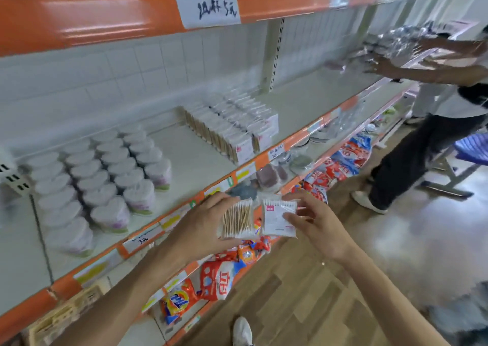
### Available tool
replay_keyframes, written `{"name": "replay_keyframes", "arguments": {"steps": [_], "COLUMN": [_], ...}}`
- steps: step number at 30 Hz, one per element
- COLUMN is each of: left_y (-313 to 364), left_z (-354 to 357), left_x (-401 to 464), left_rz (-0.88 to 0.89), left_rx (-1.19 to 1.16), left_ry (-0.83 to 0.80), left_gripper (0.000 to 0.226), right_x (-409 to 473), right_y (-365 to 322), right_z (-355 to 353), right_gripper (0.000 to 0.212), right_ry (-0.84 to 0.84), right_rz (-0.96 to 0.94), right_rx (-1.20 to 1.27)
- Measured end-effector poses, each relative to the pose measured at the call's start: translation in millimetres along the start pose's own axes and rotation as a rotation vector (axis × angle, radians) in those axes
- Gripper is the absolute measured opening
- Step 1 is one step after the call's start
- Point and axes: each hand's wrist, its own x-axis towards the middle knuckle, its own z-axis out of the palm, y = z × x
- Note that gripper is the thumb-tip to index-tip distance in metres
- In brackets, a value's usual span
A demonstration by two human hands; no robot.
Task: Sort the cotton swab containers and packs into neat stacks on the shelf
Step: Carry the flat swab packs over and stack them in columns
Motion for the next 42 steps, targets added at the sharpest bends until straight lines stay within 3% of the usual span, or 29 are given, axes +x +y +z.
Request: {"name": "replay_keyframes", "arguments": {"steps": [7,19,30,42], "left_y": [-10.4,-3.5,-4.8,21.0], "left_z": [7.2,7.9,-1.7,17.2], "left_x": [117.2,248.7,338.3,346.3], "left_rz": [0.036,0.023,-0.251,-0.593], "left_rx": [0.001,0.048,0.192,0.244], "left_ry": [0.056,0.094,0.223,0.313], "left_gripper": [0.089,0.09,0.088,0.087], "right_x": [89.8,210.8,388.6,487.1], "right_y": [24.1,76.6,110.7,151.2], "right_z": [-81.6,-148.7,-205.0,-189.8], "right_gripper": [0.025,0.022,0.027,0.032], "right_ry": [0.028,-0.02,-0.172,-0.48], "right_rz": [-0.007,-0.035,-0.153,-0.232], "right_rx": [-0.005,0.007,0.044,-0.052]}}
